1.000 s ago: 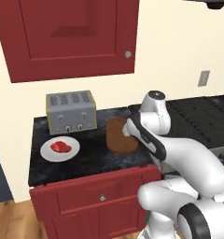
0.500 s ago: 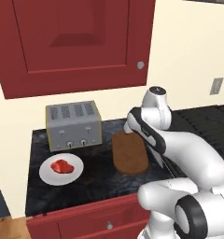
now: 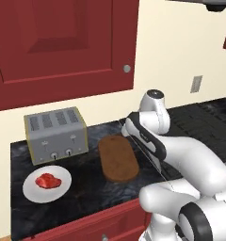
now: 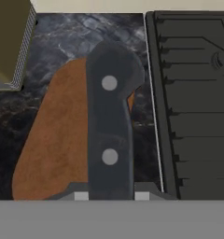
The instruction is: Pick up the knife from the drawer and place it on the cutting board. Then place the meat from the plate to the cutting board.
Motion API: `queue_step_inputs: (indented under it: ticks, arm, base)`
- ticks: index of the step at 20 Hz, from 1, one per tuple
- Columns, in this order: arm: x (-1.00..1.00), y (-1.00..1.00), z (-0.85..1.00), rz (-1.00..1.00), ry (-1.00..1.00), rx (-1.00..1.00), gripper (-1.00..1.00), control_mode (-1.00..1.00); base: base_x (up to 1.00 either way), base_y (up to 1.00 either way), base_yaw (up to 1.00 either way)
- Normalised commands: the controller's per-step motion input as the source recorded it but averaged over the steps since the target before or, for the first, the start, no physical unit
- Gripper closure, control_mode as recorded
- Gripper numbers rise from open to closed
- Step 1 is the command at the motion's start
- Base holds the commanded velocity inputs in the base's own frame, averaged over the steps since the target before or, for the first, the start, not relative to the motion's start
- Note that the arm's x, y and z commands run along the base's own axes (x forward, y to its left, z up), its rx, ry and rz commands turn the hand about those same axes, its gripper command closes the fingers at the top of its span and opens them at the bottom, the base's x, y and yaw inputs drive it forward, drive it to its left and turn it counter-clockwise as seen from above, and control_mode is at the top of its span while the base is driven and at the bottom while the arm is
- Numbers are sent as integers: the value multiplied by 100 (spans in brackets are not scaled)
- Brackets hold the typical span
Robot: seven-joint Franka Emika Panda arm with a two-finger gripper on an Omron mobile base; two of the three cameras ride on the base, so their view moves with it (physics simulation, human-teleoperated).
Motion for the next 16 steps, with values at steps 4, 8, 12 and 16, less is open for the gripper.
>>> queue_step_inputs:
  ticks: [4,8,12,16]
  arm:
    - [0,0,0,0,0,0,100,100]
    - [0,0,0,0,0,0,100,100]
    - [0,0,0,0,0,0,100,100]
    - [0,6,-9,0,2,0,100,-100]
  base:
    - [26,45,-13]
    - [32,36,-8]
    - [22,46,-8]
    - [4,37,-3]
